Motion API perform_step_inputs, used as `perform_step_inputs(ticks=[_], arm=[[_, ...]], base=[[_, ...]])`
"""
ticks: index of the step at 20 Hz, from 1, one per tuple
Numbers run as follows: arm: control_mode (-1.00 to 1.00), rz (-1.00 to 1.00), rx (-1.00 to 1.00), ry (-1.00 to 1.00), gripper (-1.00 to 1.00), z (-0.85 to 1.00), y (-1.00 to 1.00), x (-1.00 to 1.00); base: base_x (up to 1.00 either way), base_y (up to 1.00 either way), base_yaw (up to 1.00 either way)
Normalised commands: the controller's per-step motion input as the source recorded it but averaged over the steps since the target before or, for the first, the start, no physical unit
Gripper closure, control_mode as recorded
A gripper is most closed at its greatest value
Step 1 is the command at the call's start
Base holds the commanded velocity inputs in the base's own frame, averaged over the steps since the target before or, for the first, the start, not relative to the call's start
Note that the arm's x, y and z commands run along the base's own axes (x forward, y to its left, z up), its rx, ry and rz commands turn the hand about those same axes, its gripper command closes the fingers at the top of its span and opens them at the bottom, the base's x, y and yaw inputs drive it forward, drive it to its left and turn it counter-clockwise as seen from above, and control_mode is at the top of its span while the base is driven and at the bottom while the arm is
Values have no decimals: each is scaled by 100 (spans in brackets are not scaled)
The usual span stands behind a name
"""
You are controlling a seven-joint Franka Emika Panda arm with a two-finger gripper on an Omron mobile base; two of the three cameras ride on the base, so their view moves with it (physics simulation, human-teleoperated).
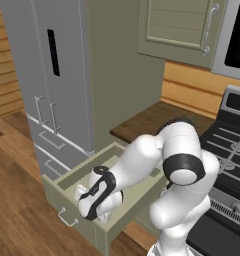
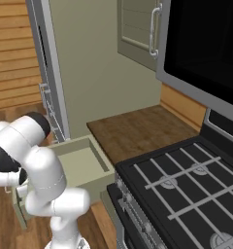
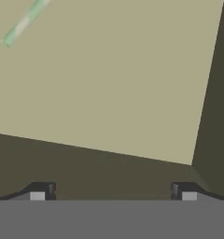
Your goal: Take a straw from the drawer in front and place it inside the glass cup on the dining counter.
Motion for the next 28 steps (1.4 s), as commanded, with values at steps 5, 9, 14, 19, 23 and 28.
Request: perform_step_inputs(ticks=[5,9,14,19,23,28], arm=[[-100,-1,0,0,-100,8,25,-14],[-100,0,-1,0,-100,51,-13,29],[-100,9,-5,-1,-100,49,-43,34],[-100,20,-2,0,-100,44,-56,39],[-100,27,-5,0,-100,40,-36,44],[-100,35,-14,0,-100,17,-19,34]], base=[[0,0,0],[0,0,0],[0,0,0],[0,0,0],[0,0,0],[0,0,0]])
